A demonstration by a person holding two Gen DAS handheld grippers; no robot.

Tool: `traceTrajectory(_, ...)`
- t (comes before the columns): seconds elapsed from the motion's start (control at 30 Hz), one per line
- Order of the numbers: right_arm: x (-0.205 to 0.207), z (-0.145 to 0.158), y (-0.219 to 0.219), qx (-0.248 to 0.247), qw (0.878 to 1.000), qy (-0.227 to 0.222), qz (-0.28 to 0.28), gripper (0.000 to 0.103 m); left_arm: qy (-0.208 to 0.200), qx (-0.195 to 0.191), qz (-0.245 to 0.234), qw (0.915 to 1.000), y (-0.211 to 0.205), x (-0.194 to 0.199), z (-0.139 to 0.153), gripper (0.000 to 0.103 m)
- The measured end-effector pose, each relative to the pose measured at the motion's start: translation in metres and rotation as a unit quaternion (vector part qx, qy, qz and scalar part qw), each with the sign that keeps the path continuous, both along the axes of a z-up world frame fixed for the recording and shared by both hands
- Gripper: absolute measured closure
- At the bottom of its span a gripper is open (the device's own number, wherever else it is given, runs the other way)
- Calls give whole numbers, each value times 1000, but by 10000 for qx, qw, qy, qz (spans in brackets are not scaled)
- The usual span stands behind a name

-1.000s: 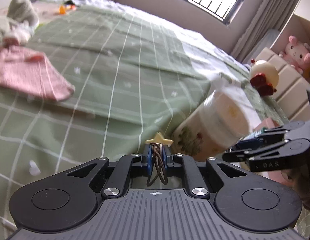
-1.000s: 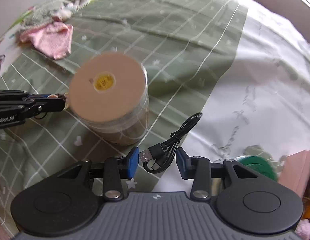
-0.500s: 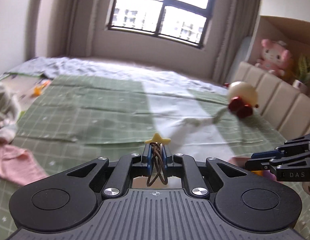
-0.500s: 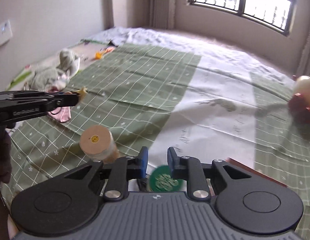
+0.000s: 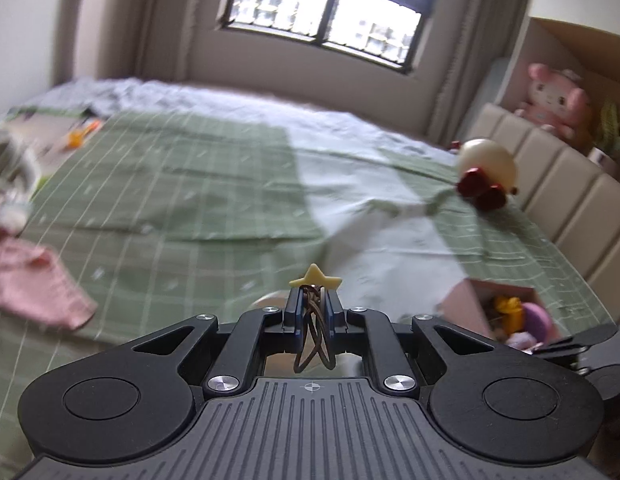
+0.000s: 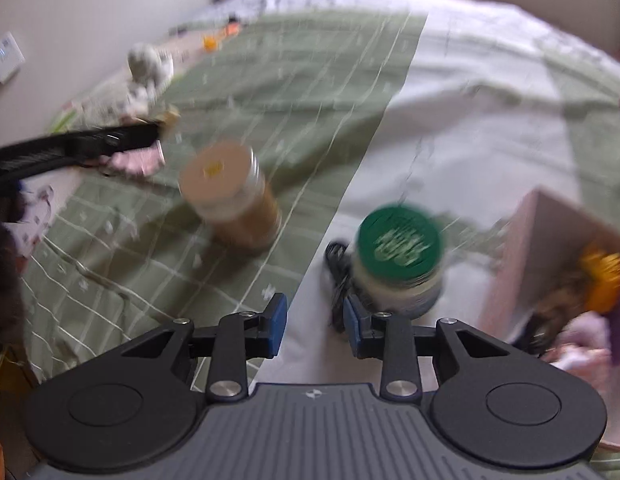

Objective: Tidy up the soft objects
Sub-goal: 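Lift the cable with the right tool while the left tool holds the hair tie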

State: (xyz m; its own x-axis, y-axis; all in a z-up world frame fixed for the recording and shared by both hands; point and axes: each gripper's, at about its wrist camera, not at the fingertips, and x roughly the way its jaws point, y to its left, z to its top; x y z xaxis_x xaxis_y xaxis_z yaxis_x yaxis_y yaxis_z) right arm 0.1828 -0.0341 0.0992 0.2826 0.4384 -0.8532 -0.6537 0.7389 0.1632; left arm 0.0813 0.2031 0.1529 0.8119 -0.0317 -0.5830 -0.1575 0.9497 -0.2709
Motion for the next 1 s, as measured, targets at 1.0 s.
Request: traceTrajectory(1.0, 31, 23, 39, 521, 9932, -241, -1009, 94, -26, -654, 330, 9973, 77, -8, -49, 90)
